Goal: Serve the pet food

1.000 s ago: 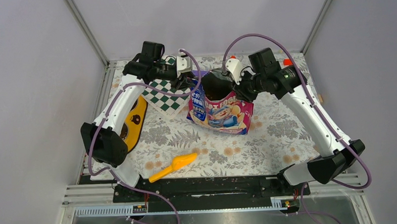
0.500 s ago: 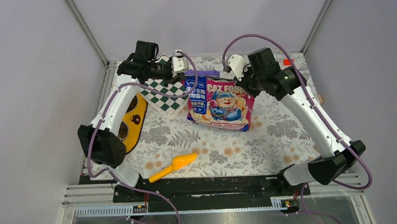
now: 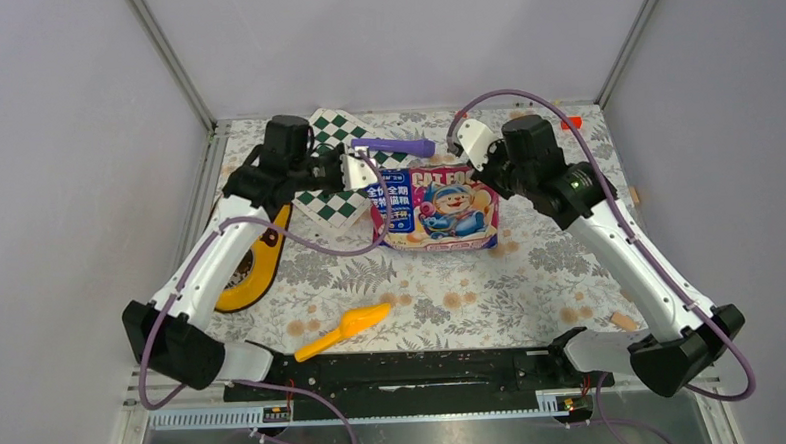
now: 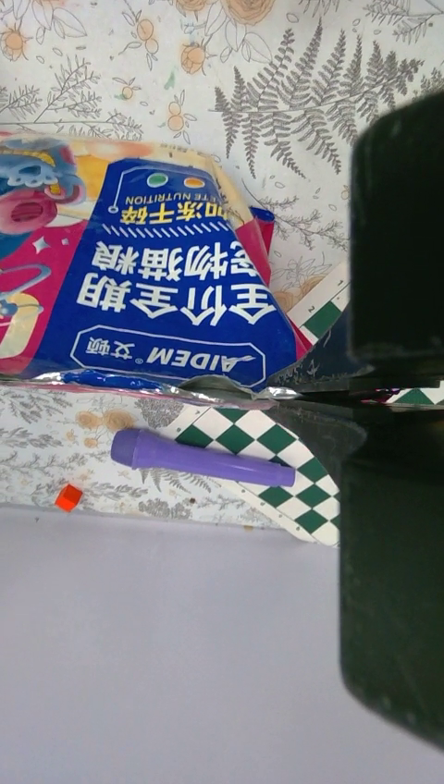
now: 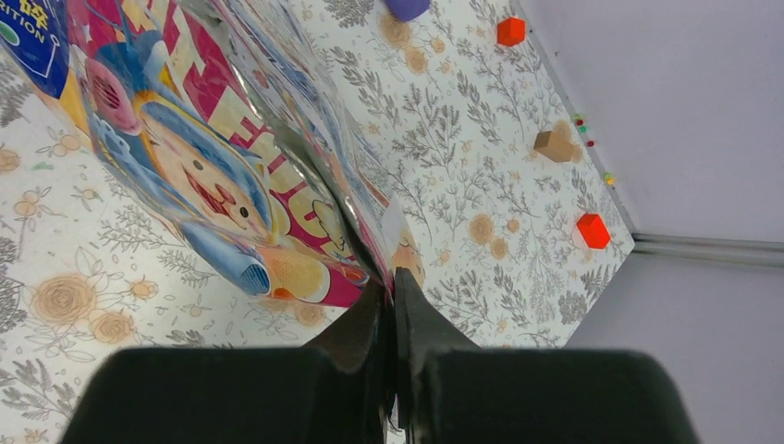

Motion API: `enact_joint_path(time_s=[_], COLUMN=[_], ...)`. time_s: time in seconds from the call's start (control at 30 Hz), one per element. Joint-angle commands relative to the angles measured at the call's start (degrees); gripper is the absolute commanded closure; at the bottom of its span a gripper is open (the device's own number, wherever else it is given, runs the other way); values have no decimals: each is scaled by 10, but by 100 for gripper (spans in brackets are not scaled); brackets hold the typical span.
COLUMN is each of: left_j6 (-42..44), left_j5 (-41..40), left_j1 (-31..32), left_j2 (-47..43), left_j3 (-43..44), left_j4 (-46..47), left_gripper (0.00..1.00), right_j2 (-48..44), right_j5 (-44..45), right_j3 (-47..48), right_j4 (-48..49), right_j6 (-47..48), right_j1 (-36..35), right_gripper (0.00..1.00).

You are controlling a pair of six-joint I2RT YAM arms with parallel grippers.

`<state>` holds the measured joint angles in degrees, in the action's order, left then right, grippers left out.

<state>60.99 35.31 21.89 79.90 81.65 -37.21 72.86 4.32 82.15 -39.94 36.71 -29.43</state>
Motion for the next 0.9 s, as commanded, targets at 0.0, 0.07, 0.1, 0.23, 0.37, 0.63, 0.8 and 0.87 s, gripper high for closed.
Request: enact_joint_path(time_s=[0.0, 0.07, 0.1, 0.23, 0.37, 0.63, 0.8, 0.87], left_j6=[22, 16, 10, 13, 22, 20, 28, 49], left_j5=[-132, -141, -151, -233, -262, -263, -270, -298], left_j1=[-26, -22, -21, 0, 8, 12, 12, 12], left_j2=[-84, -104, -111, -138, -156, -171, -169, -173], left_j3=[-54, -101, -127, -255, -324, -360, -330, -329], left_j4=[145, 192, 216, 364, 369, 339, 319, 323], left_gripper=[100, 100, 100, 100, 100, 100, 100, 100], right_j2=[-110, -113, -115, -121, -130, -150, -156, -156], right_j5=[116, 125, 136, 216, 256, 208, 255, 294], right_j3=[9, -33, -69, -218, -316, -332, -334, -337], right_j4=[144, 151, 171, 307, 410, 377, 423, 470], right_j6=[19, 13, 16, 31, 47, 71, 125, 185], right_j1=[23, 23, 23, 23, 23, 23, 23, 26], right_gripper=[100, 100, 100, 100, 100, 100, 100, 100])
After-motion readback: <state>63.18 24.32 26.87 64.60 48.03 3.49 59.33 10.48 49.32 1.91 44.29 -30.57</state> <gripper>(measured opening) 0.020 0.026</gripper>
